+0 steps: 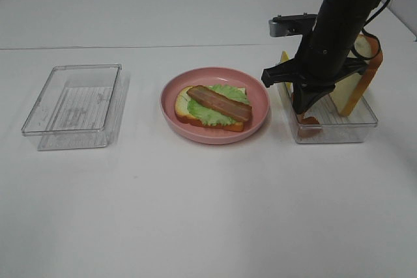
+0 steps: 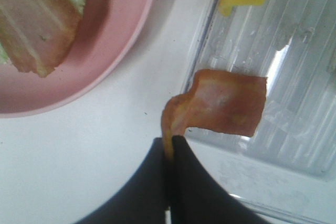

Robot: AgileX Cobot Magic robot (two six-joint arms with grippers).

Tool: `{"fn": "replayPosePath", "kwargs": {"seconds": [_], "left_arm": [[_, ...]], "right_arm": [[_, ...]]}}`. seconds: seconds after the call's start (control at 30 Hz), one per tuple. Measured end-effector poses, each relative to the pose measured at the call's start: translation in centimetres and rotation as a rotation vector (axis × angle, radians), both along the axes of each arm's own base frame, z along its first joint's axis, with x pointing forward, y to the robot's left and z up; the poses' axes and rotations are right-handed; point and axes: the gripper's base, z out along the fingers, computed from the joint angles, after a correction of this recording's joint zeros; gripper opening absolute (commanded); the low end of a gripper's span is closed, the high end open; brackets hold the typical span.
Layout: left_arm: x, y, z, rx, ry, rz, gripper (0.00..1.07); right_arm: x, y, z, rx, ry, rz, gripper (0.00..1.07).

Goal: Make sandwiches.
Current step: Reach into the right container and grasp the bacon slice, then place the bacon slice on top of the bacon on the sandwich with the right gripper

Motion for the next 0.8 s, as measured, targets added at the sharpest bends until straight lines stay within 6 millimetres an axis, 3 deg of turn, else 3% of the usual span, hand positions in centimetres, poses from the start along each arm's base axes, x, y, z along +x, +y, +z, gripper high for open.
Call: {"fn": "replayPosePath", "kwargs": {"seconds": [0.2,0.27,0.37,0.43,0.57,0.63,0.8], "left_arm": [[0.0,0.0,0.0,0.0,0.0,0.0,1.0],[0.0,0.0,0.0,0.0,0.0,0.0,1.0],[0.0,0.0,0.0,0.0,0.0,0.0,1.0],[0.0,0.0,0.0,0.0,0.0,0.0,1.0],[0.0,0.0,0.0,0.0,0.0,0.0,1.0],[0.0,0.0,0.0,0.0,0.0,0.0,1.0],[0.0,0.0,0.0,0.0,0.0,0.0,1.0]], "right_arm": [[0.1,-0.2,1.5,-0.035,0.015,0.017,0.0],[0.1,-0.2,4.1,-0.028,-0.01,0.017,0.0],[0.0,-0.3,5.0,-0.025,-0.022,0.016,0.0],[-0.2,-0.3,8.2,-0.012,-0.064,0.016,0.0],[-0.5,-0.3,10.2,-0.016,-0.087,0.022,0.0],[-0.9,0.4,12.1,-0.014,-0.113,0.045,0.0],[-1.3,2.6,13.7,0.001,-0.156,0.1,0.0]]}}
